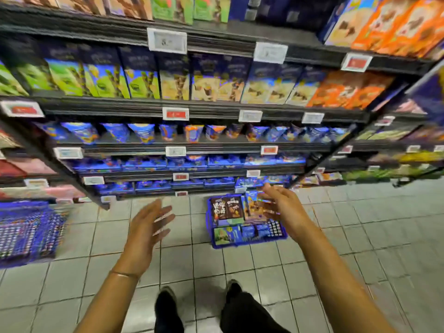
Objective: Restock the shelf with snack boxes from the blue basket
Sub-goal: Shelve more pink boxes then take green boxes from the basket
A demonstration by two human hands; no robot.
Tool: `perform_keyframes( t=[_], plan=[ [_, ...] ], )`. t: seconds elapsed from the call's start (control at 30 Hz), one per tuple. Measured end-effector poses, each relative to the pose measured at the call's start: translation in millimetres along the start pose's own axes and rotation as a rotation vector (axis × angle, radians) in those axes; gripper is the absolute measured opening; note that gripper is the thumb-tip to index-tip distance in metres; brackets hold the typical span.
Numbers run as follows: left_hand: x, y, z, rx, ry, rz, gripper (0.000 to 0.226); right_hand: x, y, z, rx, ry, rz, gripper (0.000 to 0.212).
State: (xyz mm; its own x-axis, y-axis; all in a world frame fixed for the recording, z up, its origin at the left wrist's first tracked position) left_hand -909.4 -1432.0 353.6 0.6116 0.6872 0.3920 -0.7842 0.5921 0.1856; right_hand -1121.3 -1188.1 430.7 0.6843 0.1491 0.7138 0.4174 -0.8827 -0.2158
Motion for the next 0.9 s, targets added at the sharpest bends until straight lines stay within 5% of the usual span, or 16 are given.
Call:
perform_keyframes(
  t=[0.37, 0.63, 0.9],
  plan=[
    [18, 164, -164, -0.225, -0.234, 0.017, 0.031, -162, -110, 150, 0.109, 0.304, -0.041, 0.022],
    [-85, 254, -350, -0.313, -0.362, -0.148, 0.033, -365, -132, 274, 0.075, 0.342, 0.043, 0.013],
    [-217, 283, -498, -0.348, -0.331, -0.265, 0.057, -578, -81, 390, 0.680, -0.055, -0.017, 0.013]
  ],
)
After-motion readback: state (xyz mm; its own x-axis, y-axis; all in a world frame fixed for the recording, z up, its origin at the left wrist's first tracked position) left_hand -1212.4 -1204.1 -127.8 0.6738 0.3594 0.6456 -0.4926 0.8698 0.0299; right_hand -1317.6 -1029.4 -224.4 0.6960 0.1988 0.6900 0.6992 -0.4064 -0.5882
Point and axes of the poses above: each hand's wrist, its own x-axis away from the middle knuckle, its own y-axis out of the palm, z = x × y, the point moved 3 cm from there along -x, towards the middle knuckle, and after that the axes turned 13 degrees about y, right-handed, at the moved point
